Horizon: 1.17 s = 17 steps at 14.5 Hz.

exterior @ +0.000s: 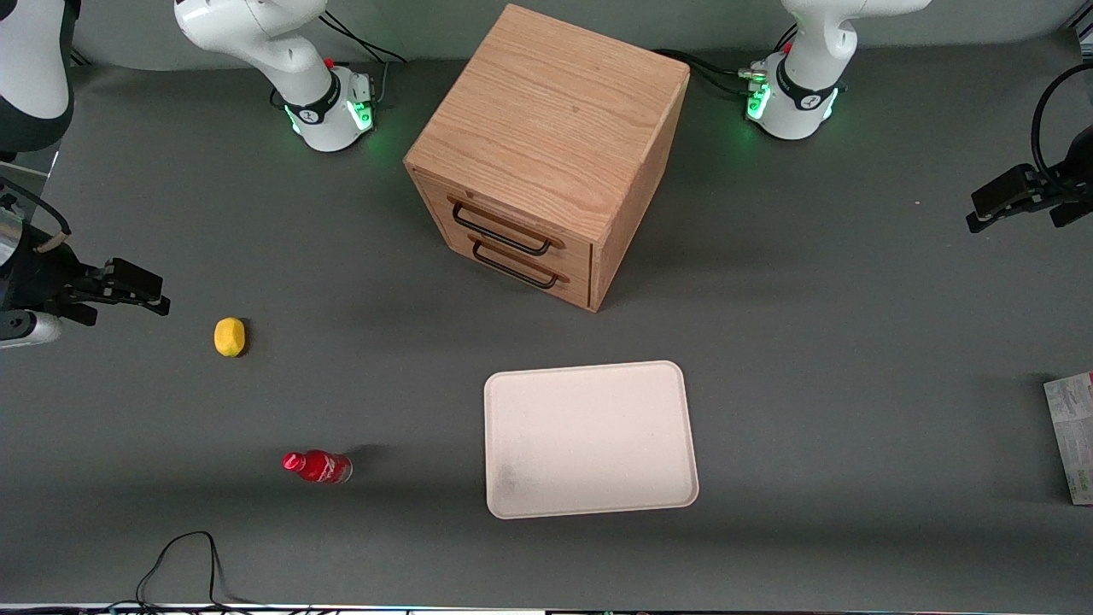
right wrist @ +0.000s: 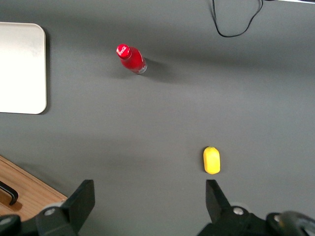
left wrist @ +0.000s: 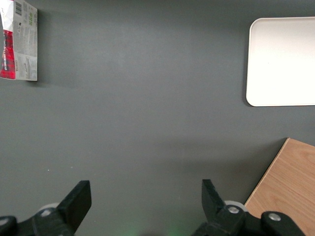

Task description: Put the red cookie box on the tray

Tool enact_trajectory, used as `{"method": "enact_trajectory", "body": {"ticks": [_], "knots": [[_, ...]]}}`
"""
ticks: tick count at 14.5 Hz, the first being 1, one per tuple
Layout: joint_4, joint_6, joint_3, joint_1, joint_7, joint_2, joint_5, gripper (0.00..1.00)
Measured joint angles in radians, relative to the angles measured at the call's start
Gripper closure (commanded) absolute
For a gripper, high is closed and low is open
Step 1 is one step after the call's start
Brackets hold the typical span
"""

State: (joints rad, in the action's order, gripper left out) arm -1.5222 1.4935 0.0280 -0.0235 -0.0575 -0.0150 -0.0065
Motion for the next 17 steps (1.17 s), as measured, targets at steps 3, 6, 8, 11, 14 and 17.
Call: {"method": "enact_trajectory", "body": {"ticks": [3,6,8,11,14,17], "knots": [[0.000,0.010,0.002,0.032,0.004,0.021,0.000,0.00],[0.010,0.062,0.003,0.090,0.073,0.074,0.000,0.00],[0.072,0.071,0.004,0.150,0.145,0.142,0.000,0.00],[0.219,0.071,0.003,0.244,0.251,0.271,0.000,0.00],[0.366,0.069,-0.018,0.337,0.355,0.399,0.000,0.00],[0.490,0.067,-0.053,0.440,0.470,0.524,0.000,0.00]]}}
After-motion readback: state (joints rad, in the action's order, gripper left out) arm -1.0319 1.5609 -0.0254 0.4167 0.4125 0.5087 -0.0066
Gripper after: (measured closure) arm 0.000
